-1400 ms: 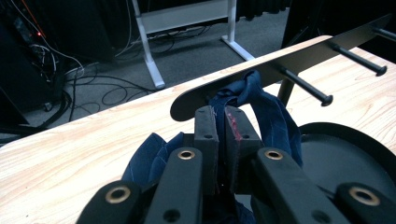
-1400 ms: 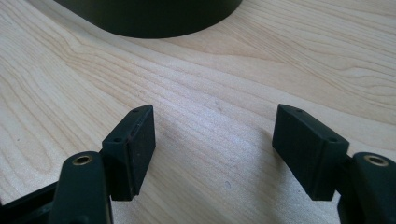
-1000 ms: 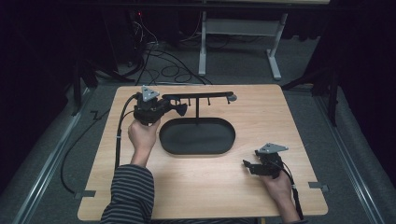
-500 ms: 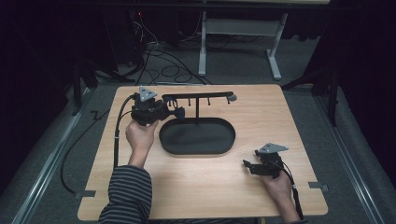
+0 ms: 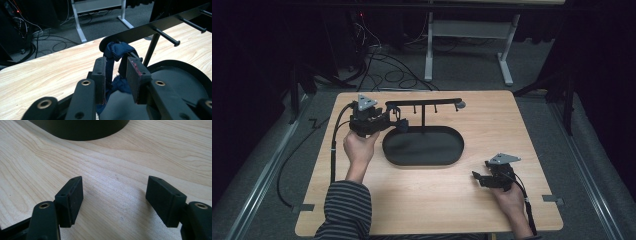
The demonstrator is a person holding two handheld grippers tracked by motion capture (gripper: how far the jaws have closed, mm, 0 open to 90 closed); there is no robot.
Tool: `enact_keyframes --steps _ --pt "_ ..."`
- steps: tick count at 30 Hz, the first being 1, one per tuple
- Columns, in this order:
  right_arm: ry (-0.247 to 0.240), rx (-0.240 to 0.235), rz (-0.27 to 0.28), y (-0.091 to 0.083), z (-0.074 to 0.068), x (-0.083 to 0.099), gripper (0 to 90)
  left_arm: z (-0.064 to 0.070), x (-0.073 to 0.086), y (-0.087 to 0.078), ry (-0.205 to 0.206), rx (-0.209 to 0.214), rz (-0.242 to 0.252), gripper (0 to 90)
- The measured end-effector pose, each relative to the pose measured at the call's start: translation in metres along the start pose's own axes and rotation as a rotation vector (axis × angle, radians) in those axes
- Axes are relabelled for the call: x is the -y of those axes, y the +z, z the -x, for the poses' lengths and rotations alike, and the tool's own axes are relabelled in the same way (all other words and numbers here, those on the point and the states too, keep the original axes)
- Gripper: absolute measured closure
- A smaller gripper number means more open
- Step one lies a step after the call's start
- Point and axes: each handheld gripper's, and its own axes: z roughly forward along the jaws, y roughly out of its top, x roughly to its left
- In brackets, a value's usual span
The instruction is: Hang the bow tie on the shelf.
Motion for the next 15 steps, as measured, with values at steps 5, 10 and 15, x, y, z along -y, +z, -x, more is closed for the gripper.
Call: enact_keyframes --steps 5,10,15 --pt "0.000 -0.001 0.000 0.000 0.000 0.000 31.6 0.000 0.002 -0.004 -0.003 0.005 -0.004 64.2" --pt "-0.005 0.002 0.000 0.000 0.000 0.000 31.5 -0.004 0.009 -0.011 -0.022 0.013 0.006 61.3" --pt "-0.006 0.002 -0.001 0.000 0.000 0.000 31.6 -0.012 0.022 -0.024 -0.047 0.013 0.021 59.4"
